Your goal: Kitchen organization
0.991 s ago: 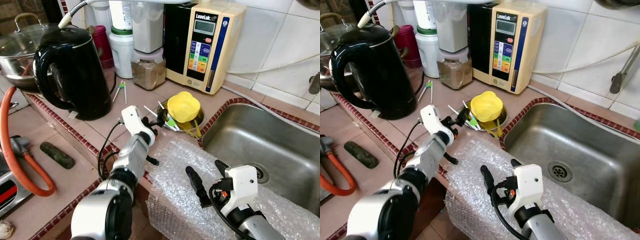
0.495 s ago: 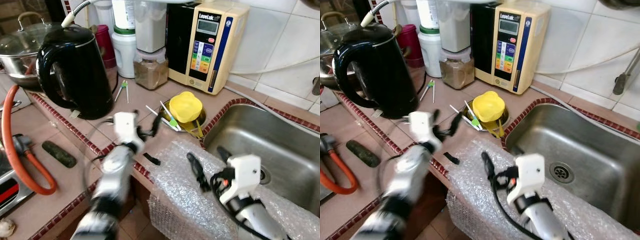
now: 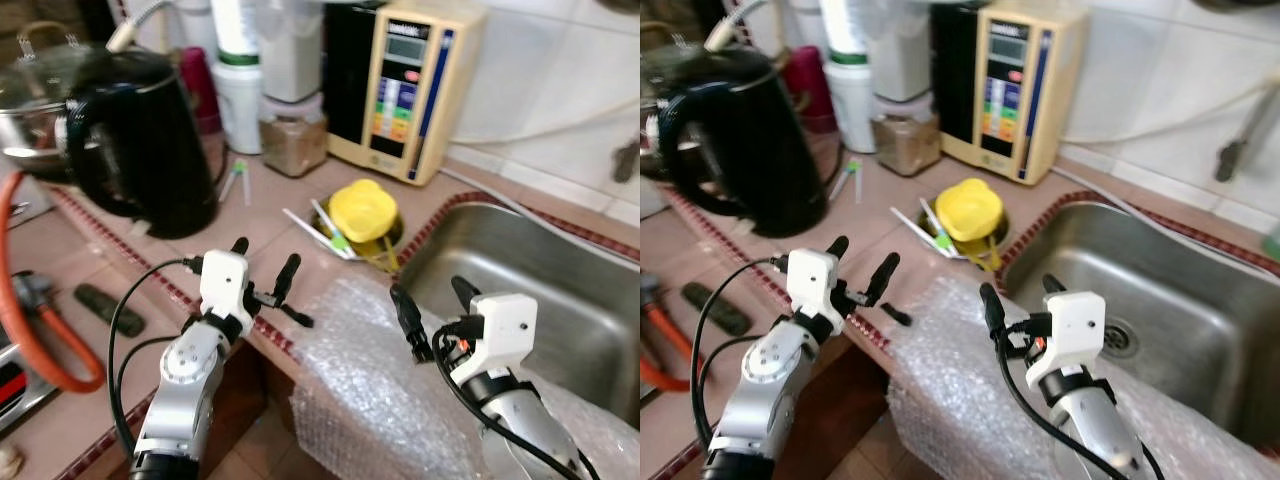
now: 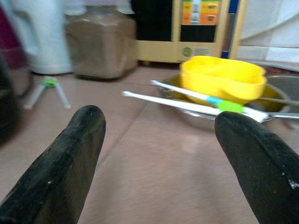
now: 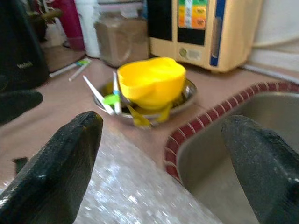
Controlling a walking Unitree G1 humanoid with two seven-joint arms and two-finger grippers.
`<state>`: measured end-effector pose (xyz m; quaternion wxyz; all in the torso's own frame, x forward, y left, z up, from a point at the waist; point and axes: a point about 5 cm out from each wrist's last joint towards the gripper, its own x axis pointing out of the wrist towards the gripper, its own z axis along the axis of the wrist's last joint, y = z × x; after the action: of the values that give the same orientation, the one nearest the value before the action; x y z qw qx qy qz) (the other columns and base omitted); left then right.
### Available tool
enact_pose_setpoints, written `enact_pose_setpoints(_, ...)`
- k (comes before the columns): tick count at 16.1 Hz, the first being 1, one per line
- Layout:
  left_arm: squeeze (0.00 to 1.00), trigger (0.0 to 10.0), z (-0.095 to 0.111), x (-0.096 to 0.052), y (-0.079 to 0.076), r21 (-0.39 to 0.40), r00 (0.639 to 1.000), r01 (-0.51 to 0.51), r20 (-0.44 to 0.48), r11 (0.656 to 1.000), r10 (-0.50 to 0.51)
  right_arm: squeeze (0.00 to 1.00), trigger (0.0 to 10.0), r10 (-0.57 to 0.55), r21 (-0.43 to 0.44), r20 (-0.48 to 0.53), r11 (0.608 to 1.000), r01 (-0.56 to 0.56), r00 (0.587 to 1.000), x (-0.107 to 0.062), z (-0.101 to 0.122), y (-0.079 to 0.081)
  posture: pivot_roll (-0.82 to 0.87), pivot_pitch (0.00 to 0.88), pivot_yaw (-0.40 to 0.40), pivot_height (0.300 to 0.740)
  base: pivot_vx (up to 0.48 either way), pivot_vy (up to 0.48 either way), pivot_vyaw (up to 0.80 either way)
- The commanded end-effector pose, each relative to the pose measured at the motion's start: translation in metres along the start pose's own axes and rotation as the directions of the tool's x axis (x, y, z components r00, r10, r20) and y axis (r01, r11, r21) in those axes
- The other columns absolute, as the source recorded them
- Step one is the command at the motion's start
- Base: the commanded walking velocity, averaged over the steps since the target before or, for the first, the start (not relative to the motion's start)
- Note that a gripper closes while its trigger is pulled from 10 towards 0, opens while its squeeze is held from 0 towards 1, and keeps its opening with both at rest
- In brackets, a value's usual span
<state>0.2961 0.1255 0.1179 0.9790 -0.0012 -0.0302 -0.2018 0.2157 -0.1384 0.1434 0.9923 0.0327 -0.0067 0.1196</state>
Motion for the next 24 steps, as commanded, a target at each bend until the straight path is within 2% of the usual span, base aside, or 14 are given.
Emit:
enact_pose_setpoints(1, 0.00, 10.0, 0.002, -0.001, -0.001, -0.033, 1.000, 0.022, -0.013, 0.999, -0.023, 0.00, 10.0, 0.006, -0.004, 0.007, 1.000, -0.006, 1.000, 0.002, 0.000, 0.000, 0.03, 0.000, 0.013, 0.740, 0.000, 0.000, -0.74)
enact_pose_setpoints(2, 0.00, 10.0, 0.003, -0.001, 0.000, -0.018, 1.000, 0.018, 0.000, 1.000, -0.018, 0.00, 10.0, 0.008, -0.005, 0.005, 1.000, -0.008, 1.000, 0.003, -0.001, 0.000, 0.04, 0.000, 0.014, 0.740, 0.000, 0.000, -0.74)
enact_pose_setpoints(4, 0.00, 10.0, -0.001, -0.006, 0.002, -0.032, 0.999, 0.014, -0.030, 0.999, -0.015, 0.00, 10.0, 0.002, -0.012, 0.006, 1.000, -0.002, 1.000, 0.002, -0.001, -0.003, 0.03, 0.000, 0.024, 0.740, 0.000, 0.000, -0.75)
enact_pose_setpoints(6, 0.00, 10.0, -0.005, -0.011, 0.001, -0.002, 0.998, 0.017, -0.063, 1.000, -0.017, 0.00, 10.0, -0.009, -0.007, 0.006, 1.000, 0.009, 1.000, 0.001, -0.002, -0.002, 0.03, 0.000, 0.028, 0.740, 0.000, 0.000, -0.75)
enact_pose_setpoints(13, 0.00, 10.0, -0.003, -0.012, 0.002, -0.010, 0.996, 0.034, -0.084, 0.999, -0.035, 0.00, 10.0, -0.016, 0.005, 0.015, 1.000, 0.016, 1.000, 0.000, -0.003, 0.003, 0.03, 0.000, 0.031, 0.740, 0.000, 0.000, -0.69)
enact_pose_setpoints(16, 0.00, 10.0, -0.001, -0.010, 0.003, -0.013, 0.996, 0.028, -0.088, 1.000, -0.029, 0.00, 10.0, -0.025, -0.006, 0.024, 1.000, 0.026, 0.999, 0.002, -0.001, 0.000, 0.03, 0.000, 0.029, 0.740, 0.000, 0.000, 0.00)
enact_pose_setpoints(24, 0.00, 10.0, -0.003, -0.011, 0.004, -0.020, 0.993, 0.037, -0.107, 0.999, -0.039, 0.00, 10.0, -0.039, -0.023, 0.016, 0.999, 0.040, 0.999, -0.001, -0.003, -0.001, 0.02, 0.000, 0.033, 0.740, 0.000, 0.292, 0.00)
